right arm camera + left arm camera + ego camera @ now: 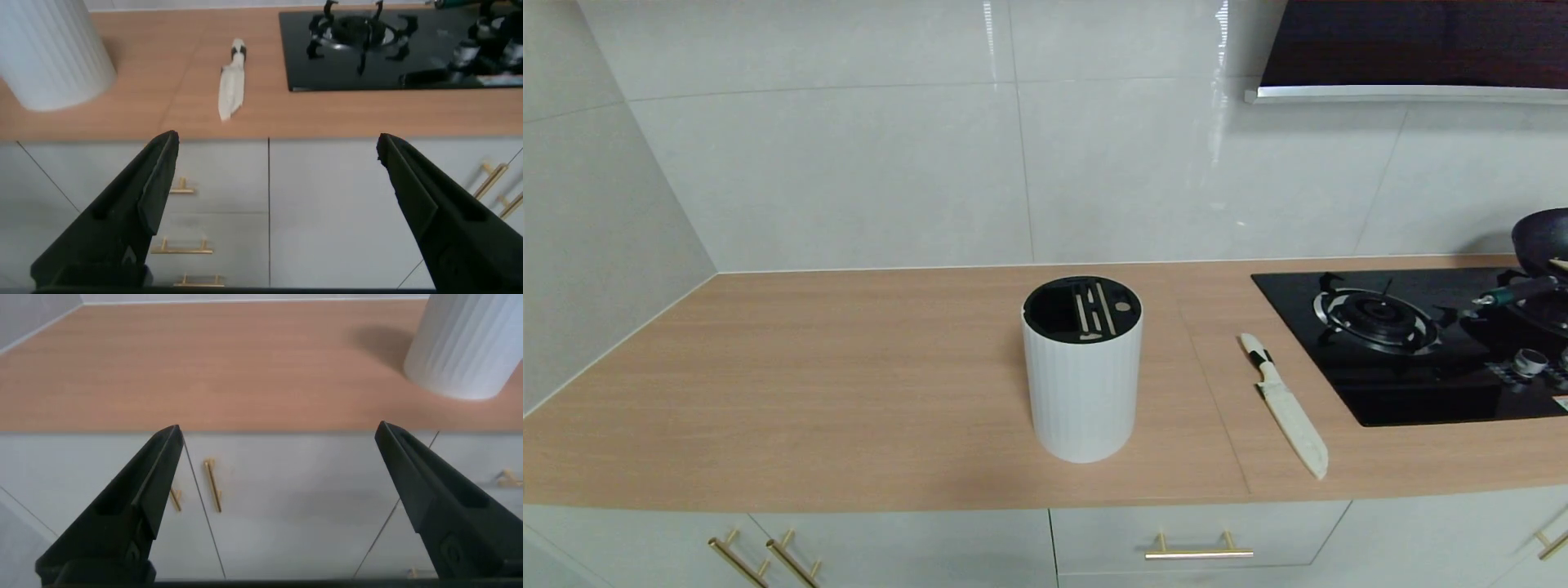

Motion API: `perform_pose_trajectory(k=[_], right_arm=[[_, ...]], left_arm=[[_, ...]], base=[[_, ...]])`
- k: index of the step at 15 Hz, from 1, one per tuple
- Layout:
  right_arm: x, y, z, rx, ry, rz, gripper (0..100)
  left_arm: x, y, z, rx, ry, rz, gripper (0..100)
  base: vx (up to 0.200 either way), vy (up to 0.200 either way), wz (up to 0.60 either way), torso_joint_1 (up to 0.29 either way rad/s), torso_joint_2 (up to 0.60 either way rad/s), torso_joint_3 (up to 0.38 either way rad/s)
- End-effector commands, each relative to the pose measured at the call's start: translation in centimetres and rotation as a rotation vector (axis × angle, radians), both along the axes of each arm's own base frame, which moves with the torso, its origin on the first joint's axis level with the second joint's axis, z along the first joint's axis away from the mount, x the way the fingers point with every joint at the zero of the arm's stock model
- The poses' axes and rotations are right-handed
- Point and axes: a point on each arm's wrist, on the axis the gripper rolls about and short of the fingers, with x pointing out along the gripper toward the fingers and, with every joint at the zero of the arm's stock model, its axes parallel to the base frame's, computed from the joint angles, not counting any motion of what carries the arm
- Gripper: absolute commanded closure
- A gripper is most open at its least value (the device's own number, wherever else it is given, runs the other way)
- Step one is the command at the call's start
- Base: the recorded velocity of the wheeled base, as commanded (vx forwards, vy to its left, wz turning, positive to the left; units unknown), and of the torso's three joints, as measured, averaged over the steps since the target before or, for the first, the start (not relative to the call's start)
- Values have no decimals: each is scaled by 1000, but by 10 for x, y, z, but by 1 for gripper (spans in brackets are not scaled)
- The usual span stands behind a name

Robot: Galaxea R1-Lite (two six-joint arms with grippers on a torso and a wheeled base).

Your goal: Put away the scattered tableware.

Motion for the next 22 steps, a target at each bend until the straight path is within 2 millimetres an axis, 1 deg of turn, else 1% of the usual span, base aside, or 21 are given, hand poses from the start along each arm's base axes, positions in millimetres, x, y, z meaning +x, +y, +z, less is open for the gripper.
perform_pose_trajectory(k=[1,4,15,16,17,18,20,22], right_arm=[[0,0,0,0,0,1,0],[0,0,0,0,0,1,0],[0,0,2,-17,-6,5,0],[-2,0,10,-12,-29,20,0],[-7,1,56,54,-101,93,0],[0,2,78,76,-68,151,0],[24,4,93,67,57,222,0],[69,7,114,67,228,277,0]], left_arm=[[0,0,0,0,1,1,0],[0,0,0,0,1,1,0],[0,0,0,0,1,1,0],[0,0,0,0,3,1,0],[0,0,0,0,3,1,0],[0,0,0,0,3,1,0],[0,0,0,0,3,1,0],[0,0,0,0,3,1,0]], base=[[0,0,0,276,-618,-320],[0,0,0,181,-409,-206],[0,0,0,4,-6,-4],[0,0,0,0,0,0],[0,0,0,0,0,0],[0,0,0,0,0,0],[0,0,0,0,0,0],[0,0,0,0,0,0]])
